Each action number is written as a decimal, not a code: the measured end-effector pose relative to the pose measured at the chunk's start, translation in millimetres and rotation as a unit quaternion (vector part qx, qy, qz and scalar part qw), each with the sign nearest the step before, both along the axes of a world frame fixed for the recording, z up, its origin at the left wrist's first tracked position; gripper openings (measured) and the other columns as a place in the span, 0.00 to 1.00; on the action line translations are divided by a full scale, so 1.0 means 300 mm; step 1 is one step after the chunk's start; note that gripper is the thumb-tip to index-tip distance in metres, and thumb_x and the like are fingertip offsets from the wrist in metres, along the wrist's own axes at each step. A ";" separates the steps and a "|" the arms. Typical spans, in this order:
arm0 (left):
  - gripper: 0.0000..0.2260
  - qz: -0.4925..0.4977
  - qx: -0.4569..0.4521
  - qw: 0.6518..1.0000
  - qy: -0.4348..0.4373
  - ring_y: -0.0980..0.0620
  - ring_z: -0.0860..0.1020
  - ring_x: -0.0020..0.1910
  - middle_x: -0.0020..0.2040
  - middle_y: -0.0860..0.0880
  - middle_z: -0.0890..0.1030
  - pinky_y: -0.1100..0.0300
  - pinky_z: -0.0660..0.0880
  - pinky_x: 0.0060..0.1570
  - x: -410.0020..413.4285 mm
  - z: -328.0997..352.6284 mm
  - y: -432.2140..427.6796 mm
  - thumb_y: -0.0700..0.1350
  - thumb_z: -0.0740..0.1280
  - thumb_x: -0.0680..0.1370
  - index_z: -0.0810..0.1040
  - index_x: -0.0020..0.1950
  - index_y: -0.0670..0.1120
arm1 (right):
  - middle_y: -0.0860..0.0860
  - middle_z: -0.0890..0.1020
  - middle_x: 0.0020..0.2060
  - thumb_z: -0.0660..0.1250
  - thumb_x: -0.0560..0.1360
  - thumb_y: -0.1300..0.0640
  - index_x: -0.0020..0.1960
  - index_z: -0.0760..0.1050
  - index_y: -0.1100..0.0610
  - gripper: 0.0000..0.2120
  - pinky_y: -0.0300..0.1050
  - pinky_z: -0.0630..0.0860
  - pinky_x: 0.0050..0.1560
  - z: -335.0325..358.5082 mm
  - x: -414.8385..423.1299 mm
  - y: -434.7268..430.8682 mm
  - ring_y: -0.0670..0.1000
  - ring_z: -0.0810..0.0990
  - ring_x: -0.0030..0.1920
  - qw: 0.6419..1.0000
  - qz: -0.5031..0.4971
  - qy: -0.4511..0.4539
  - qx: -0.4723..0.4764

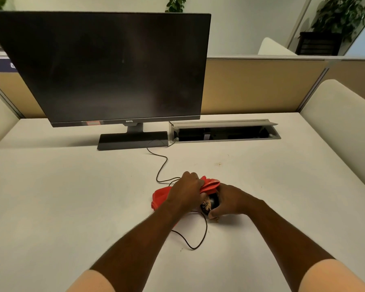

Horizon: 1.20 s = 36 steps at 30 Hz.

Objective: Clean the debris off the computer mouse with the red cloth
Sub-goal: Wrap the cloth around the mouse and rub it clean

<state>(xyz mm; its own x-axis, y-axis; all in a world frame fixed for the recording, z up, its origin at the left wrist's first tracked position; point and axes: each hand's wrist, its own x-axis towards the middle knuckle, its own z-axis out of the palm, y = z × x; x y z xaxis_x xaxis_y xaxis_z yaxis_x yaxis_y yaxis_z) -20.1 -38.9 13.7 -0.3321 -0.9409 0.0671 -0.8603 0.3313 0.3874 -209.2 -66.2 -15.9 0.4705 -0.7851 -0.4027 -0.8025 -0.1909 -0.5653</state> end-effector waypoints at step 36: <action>0.12 -0.120 0.068 0.990 -0.015 0.51 0.74 0.41 0.45 0.47 0.78 0.58 0.72 0.39 0.077 0.051 0.030 0.52 0.69 0.74 0.83 0.49 0.45 | 0.39 0.78 0.49 0.78 0.57 0.43 0.59 0.67 0.38 0.34 0.42 0.77 0.45 0.008 0.011 0.008 0.41 0.78 0.47 0.999 0.022 -0.013 -0.044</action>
<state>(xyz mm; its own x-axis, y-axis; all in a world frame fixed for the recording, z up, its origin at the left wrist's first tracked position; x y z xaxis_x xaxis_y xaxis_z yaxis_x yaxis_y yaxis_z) 3.0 -29.8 28.9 -0.5480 -0.8338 -0.0677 -0.7747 0.4753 0.4171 -205.8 -63.9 -13.7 0.5156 -0.7947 -0.3203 -0.7768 -0.2758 -0.5662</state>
